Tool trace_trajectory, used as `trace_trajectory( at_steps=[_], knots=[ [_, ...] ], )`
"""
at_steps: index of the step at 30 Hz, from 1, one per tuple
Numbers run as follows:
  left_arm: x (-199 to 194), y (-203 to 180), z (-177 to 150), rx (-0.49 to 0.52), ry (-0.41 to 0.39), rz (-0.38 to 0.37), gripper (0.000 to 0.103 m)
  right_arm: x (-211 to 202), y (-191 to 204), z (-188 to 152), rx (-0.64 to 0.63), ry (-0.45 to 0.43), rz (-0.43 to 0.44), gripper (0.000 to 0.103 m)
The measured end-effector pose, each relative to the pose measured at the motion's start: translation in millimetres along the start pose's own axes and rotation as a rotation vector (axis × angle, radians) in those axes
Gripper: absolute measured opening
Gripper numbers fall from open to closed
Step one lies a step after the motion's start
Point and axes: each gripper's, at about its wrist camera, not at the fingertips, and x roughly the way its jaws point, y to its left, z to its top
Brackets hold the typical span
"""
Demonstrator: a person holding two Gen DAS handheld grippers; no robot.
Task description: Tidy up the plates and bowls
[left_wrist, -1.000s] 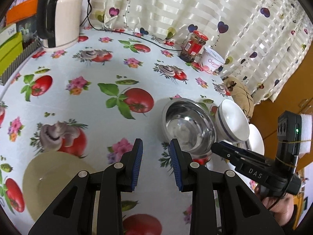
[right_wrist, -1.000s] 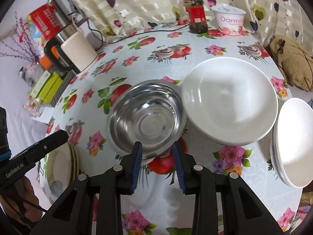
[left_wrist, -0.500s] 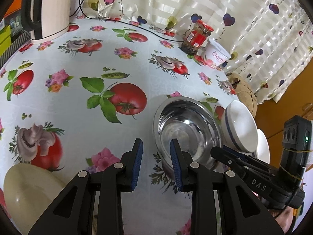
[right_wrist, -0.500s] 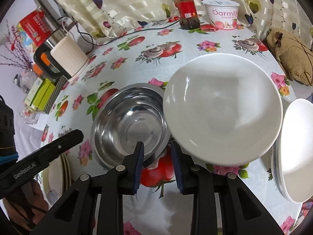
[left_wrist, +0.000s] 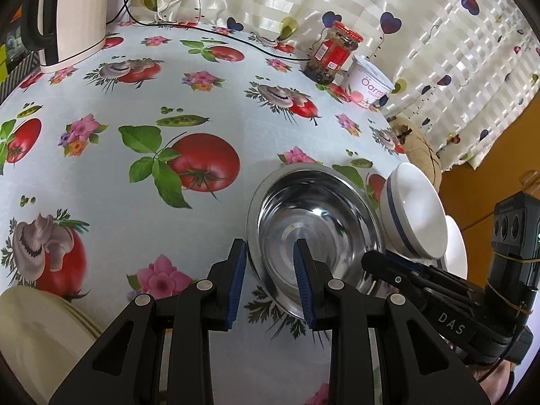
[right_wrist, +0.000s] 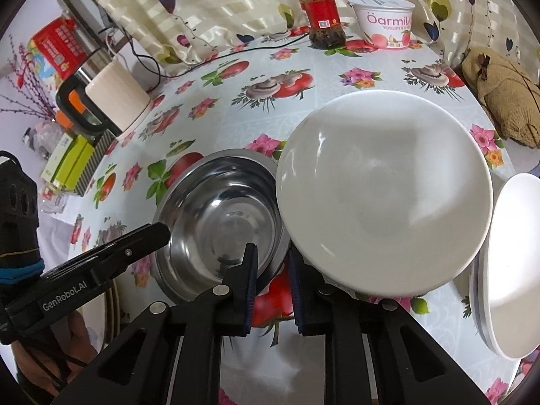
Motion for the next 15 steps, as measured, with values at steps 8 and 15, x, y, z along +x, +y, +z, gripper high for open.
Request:
trace_trajectory(
  at_steps=[8,15],
  knots=[
    [-12,0,-20,0.016,0.018,0.008,0.029,-9,5,-18,-0.014,0.014,0.008,0.018],
    [-25,-2,-44,0.034,0.036,0.014,0.029,-22,12,-39,-0.031,0.026,0.009,0.018]
  ],
)
